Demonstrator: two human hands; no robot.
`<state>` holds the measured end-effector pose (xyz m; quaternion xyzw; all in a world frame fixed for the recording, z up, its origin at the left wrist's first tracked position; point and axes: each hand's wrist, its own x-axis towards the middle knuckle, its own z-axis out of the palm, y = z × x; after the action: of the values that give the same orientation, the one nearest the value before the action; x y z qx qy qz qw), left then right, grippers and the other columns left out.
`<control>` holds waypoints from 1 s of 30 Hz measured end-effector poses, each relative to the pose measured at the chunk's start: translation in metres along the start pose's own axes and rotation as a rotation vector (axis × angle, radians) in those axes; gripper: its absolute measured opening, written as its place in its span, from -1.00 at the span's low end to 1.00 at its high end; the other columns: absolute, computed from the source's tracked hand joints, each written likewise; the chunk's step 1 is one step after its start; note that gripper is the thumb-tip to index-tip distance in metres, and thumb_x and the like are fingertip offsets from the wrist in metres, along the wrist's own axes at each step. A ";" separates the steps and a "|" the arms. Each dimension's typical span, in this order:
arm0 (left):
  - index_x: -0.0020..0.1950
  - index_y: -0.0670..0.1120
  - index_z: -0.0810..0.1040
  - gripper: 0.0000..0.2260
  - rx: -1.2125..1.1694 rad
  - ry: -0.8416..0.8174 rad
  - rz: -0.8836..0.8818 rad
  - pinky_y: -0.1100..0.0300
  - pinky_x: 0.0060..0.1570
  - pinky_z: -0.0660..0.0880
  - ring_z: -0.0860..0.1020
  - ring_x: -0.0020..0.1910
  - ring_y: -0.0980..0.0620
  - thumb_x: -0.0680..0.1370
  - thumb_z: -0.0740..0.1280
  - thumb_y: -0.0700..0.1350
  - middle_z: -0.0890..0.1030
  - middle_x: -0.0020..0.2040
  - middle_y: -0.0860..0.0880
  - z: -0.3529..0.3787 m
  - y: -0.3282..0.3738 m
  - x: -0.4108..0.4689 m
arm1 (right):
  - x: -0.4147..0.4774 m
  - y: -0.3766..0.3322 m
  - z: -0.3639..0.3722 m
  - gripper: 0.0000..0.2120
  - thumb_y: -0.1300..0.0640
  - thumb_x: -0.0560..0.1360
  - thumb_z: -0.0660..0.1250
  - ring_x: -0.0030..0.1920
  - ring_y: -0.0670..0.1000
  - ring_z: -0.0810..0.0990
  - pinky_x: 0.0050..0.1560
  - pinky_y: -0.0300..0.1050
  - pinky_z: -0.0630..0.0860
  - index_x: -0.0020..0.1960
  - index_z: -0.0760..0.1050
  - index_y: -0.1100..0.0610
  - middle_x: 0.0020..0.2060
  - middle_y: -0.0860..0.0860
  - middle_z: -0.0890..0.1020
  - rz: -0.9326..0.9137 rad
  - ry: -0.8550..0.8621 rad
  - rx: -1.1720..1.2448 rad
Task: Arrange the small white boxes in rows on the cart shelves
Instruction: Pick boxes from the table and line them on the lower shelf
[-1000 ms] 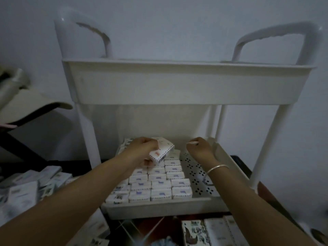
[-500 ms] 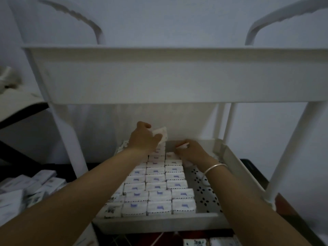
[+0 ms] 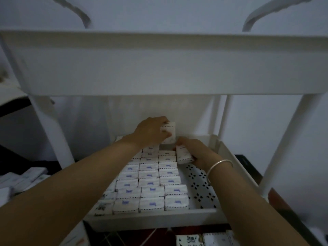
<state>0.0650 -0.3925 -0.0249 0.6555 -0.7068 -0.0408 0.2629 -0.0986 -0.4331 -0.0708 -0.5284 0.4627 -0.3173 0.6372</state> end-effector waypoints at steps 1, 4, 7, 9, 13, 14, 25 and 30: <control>0.29 -0.05 0.44 -0.62 0.027 -0.031 -0.002 0.24 -0.11 0.38 0.55 -0.01 -0.01 0.52 0.39 0.00 0.59 0.14 -0.05 0.002 0.000 0.000 | 0.000 0.000 0.000 -0.95 0.19 0.48 0.27 -0.23 0.14 0.57 -0.11 -0.02 0.50 -0.14 0.47 0.17 -0.17 0.18 0.61 0.036 -0.005 0.039; 0.27 -0.05 0.34 -0.68 0.082 -0.149 -0.029 0.20 -0.19 0.37 0.51 -0.09 -0.01 0.56 0.30 -0.05 0.57 0.13 -0.09 0.010 -0.003 -0.002 | 0.001 0.001 -0.002 -0.92 0.17 0.47 0.18 -0.23 0.15 0.56 -0.11 0.01 0.51 -0.12 0.42 0.17 -0.25 0.16 0.58 0.113 -0.027 0.111; 0.29 -0.06 0.34 -0.72 0.086 -0.204 -0.053 0.21 -0.13 0.35 0.50 -0.05 -0.01 0.58 0.23 -0.13 0.57 0.13 -0.09 0.014 -0.011 -0.005 | 0.002 0.002 -0.003 -0.90 0.18 0.47 0.16 -0.08 0.20 0.54 0.07 0.13 0.49 -0.08 0.42 0.19 -0.11 0.22 0.55 0.140 -0.006 0.111; 0.29 -0.03 0.38 -0.73 0.089 -0.198 -0.048 0.22 -0.08 0.31 0.46 -0.04 0.03 0.59 0.23 -0.11 0.55 0.10 -0.03 0.014 -0.015 -0.006 | 0.003 0.004 -0.003 -0.91 0.20 0.48 0.17 -0.06 0.20 0.53 0.08 0.12 0.47 -0.09 0.41 0.19 -0.08 0.22 0.54 0.136 0.027 0.108; 0.24 0.06 0.44 -0.76 0.074 -0.192 -0.035 0.23 0.00 0.26 0.39 -0.03 0.08 0.58 0.27 -0.06 0.42 -0.05 0.09 0.016 -0.018 -0.007 | 0.005 0.005 -0.004 -0.95 0.22 0.47 0.20 -0.16 0.19 0.57 0.01 0.09 0.55 -0.12 0.42 0.19 -0.21 0.18 0.58 0.148 0.091 0.046; 0.24 0.08 0.44 -0.76 0.084 -0.200 -0.036 0.22 0.02 0.26 0.38 -0.02 0.08 0.58 0.28 -0.05 0.40 -0.07 0.11 0.017 -0.018 -0.007 | 0.006 0.005 -0.005 -0.97 0.23 0.47 0.22 -0.20 0.18 0.58 -0.02 0.08 0.56 -0.14 0.43 0.18 -0.23 0.17 0.58 0.149 0.126 0.020; 0.18 0.08 0.60 -0.70 0.124 -0.215 0.046 0.22 0.10 0.22 0.30 0.20 0.06 0.52 0.20 -0.12 0.50 0.00 0.09 0.020 -0.017 -0.019 | 0.011 0.002 -0.009 -0.60 0.22 0.50 0.38 0.11 0.09 0.56 0.07 -0.06 0.54 0.32 0.44 0.17 0.17 0.13 0.55 -0.223 0.209 -0.149; 0.11 0.13 0.57 -0.77 0.129 -0.143 0.063 0.22 0.00 0.32 0.33 0.11 0.08 0.51 0.25 -0.10 0.52 -0.02 0.09 0.016 -0.015 -0.025 | 0.009 0.005 -0.001 -0.62 0.31 0.47 0.39 0.09 0.06 0.58 0.18 -0.07 0.54 0.27 0.47 0.21 0.12 0.10 0.59 -0.228 0.063 -0.235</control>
<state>0.0720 -0.3755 -0.0529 0.6440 -0.7451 -0.0335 0.1704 -0.0969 -0.4400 -0.0776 -0.6382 0.4536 -0.3474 0.5160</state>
